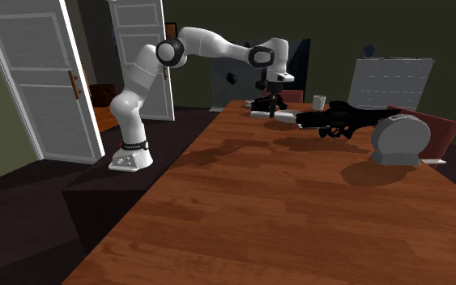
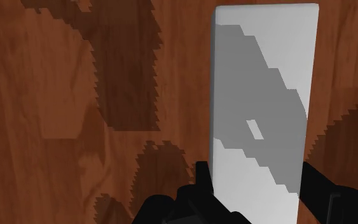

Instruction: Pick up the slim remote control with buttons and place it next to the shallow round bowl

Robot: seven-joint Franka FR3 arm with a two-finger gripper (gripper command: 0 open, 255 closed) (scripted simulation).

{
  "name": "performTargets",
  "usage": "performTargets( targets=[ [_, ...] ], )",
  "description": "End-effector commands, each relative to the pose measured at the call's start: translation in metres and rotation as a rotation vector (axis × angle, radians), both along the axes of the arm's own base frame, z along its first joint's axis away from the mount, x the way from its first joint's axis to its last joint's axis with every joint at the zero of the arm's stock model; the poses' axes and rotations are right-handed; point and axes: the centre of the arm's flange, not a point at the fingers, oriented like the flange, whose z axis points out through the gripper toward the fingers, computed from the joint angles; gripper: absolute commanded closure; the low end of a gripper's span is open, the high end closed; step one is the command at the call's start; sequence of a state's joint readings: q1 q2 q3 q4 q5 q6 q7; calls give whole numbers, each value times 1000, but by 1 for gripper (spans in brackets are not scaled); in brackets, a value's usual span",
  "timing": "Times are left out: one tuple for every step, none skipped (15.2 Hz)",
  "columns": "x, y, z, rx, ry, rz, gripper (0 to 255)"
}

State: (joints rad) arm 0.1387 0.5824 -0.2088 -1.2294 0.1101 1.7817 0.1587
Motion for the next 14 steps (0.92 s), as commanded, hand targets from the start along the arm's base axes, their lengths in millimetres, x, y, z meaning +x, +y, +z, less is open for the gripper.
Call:
performTargets(
  targets=[
    [-1, 1, -10, 0, -1, 0, 255],
    [-1, 1, -15, 0, -1, 0, 255],
    [-1, 1, -20, 0, -1, 0, 255],
    [-1, 1, -26, 0, -1, 0, 255],
    [-1, 1, -31, 0, -1, 0, 255],
    [-1, 1, -36, 0, -1, 0, 255],
    [-1, 1, -41, 0, -1, 0, 255],
    [-1, 1, -47, 0, -1, 0, 255],
    [-1, 1, -52, 0, -1, 0, 255],
    [-1, 1, -57, 0, -1, 0, 255],
    [-1, 1, -63, 0, -1, 0, 255],
    [-1, 1, -68, 0, -1, 0, 255],
    [-1, 1, -73, 0, -1, 0, 255],
    [-1, 1, -78, 0, -1, 0, 255]
  ],
)
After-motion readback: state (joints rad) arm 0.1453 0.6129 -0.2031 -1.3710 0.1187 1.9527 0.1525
